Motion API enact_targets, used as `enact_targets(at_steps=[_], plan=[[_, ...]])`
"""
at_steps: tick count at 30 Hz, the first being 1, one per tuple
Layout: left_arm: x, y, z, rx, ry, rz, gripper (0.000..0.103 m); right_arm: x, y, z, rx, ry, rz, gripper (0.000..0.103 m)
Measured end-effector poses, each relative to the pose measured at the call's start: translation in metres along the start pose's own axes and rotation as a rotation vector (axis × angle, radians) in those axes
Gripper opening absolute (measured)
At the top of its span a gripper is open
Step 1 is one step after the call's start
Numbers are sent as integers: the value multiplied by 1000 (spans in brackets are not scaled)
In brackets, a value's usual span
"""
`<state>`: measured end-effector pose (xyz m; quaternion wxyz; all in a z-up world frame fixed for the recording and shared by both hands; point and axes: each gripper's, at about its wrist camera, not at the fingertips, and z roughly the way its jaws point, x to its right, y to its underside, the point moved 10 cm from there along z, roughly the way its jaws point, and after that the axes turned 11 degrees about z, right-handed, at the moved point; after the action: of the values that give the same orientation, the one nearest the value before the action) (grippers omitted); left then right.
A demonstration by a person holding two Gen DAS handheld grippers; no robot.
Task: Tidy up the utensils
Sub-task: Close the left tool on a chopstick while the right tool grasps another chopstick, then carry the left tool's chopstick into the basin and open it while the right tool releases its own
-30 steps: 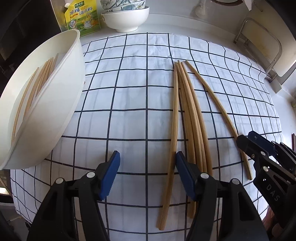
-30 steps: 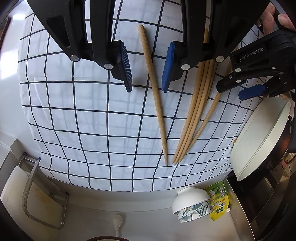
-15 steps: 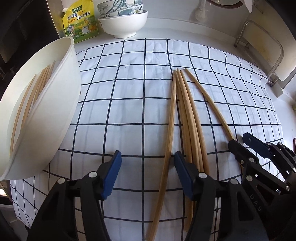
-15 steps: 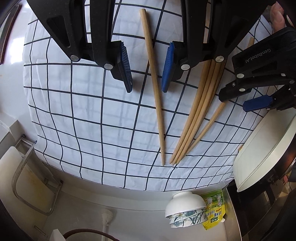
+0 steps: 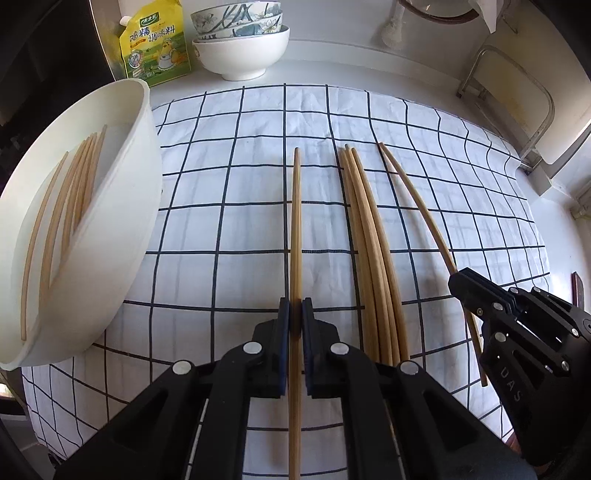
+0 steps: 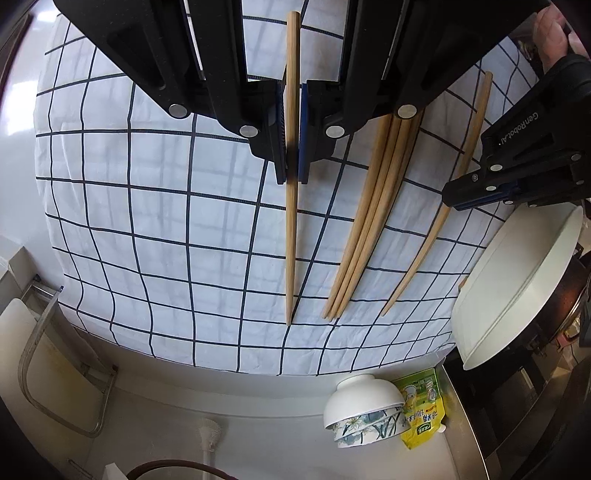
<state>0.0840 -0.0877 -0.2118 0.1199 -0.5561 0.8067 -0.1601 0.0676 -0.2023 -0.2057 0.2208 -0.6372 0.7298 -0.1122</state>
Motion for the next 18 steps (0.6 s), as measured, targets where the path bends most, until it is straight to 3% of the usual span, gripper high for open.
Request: enact_targets(at_steps=[8, 18], plan=[[-35, -17, -51, 91, -3, -30, 7, -37, -26, -38, 54, -45, -16, 6], [-149, -25, -109, 171, -90, -126, 7, -160, -75, -67, 157, -156, -137, 6]])
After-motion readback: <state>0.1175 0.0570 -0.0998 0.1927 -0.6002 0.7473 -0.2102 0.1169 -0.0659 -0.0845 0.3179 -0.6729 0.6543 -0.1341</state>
